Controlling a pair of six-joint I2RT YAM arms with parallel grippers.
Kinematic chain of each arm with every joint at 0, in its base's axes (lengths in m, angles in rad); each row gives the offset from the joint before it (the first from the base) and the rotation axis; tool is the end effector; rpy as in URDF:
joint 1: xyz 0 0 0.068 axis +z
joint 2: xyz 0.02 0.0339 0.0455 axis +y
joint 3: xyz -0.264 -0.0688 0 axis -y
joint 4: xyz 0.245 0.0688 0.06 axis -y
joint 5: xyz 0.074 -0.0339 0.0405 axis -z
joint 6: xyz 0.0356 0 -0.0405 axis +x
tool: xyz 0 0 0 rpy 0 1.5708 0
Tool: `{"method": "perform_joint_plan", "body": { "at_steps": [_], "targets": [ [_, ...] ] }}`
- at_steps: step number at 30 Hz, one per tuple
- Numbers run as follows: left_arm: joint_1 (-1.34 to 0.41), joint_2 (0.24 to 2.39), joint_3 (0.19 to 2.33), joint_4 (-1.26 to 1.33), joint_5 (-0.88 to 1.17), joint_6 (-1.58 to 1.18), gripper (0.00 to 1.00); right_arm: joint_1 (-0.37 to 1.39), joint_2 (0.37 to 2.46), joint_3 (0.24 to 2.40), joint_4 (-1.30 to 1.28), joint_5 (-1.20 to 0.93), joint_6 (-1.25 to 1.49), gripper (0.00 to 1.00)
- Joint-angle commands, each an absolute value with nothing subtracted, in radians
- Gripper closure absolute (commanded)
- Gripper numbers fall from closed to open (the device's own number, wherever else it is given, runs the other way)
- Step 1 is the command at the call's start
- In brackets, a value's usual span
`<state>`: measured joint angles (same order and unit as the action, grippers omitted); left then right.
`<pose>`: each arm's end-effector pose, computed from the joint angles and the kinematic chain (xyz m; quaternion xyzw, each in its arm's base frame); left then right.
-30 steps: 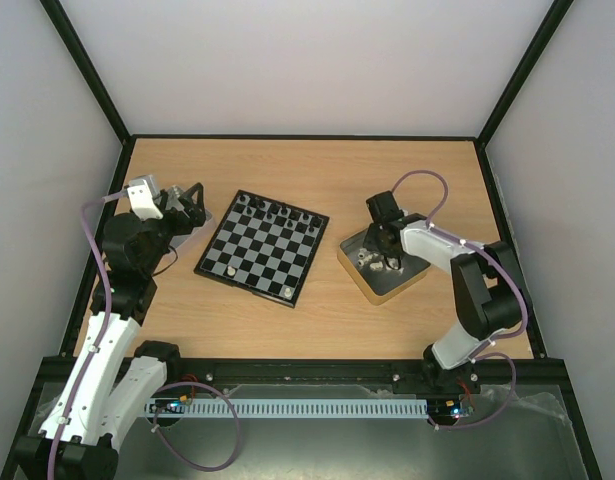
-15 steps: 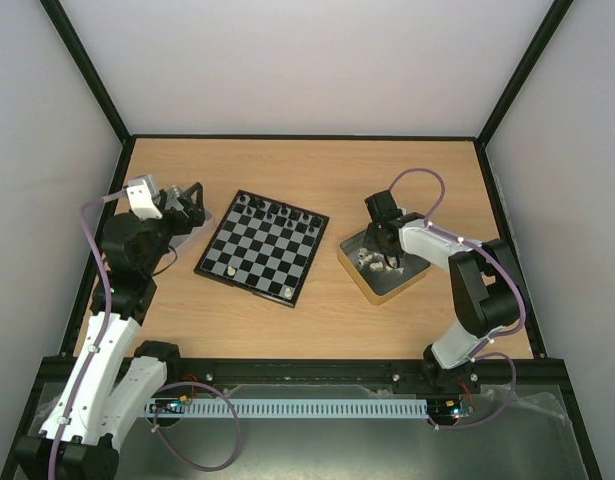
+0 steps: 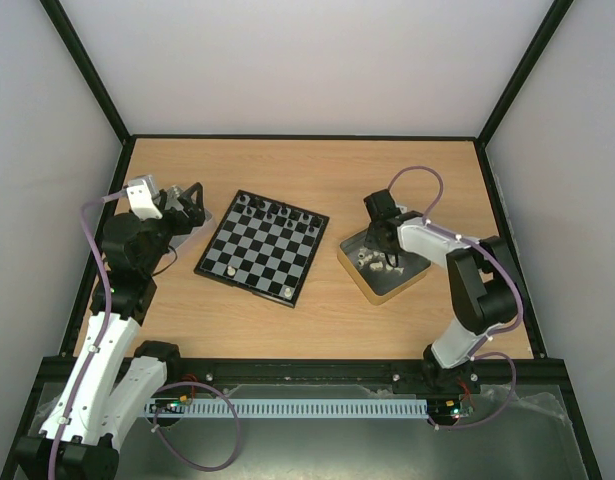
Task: Set up the chess pieces on the board
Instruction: Pick up the chess piece from the storage box.
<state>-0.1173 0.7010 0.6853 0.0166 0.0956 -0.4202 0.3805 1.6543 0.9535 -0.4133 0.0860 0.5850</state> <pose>0.1720 -0.0237 0.3400 -0.0731 0.7030 -0.2202 0.6723 0.2948 0.1146 0.1662 0.1090 0.9671 0.0679 0.2197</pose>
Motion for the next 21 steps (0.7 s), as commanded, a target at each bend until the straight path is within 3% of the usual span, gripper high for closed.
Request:
{"method": "perform_joint_plan", "body": {
  "at_steps": [1, 5, 9, 15, 21],
  "targets": [
    [-0.112, 0.695, 0.677, 0.035, 0.091, -0.422, 0.01, 0.377, 1.685, 0.979, -0.417, 0.118, 0.571, 0.85],
    [-0.111, 0.695, 0.677, 0.034, 0.091, -0.422, 0.01, 0.377, 1.708, 0.984, -0.406, 0.109, 0.569, 0.84],
    [-0.111, 0.693, 0.678, 0.034, 0.091, -0.422, 0.01, 0.378, 1.697, 0.989, -0.408, 0.132, 0.573, 0.93],
    [-0.11, 0.696, 0.678, 0.035, 0.091, -0.423, 0.01, 0.39, 1.597, 1.005, -0.446, 0.167, 0.586, 0.95],
    [-0.109, 0.699, 0.677, 0.035, 0.094, -0.423, 0.01, 0.499, 1.516, 1.049, -0.494, 0.132, 0.617, 0.95]
  ]
}}
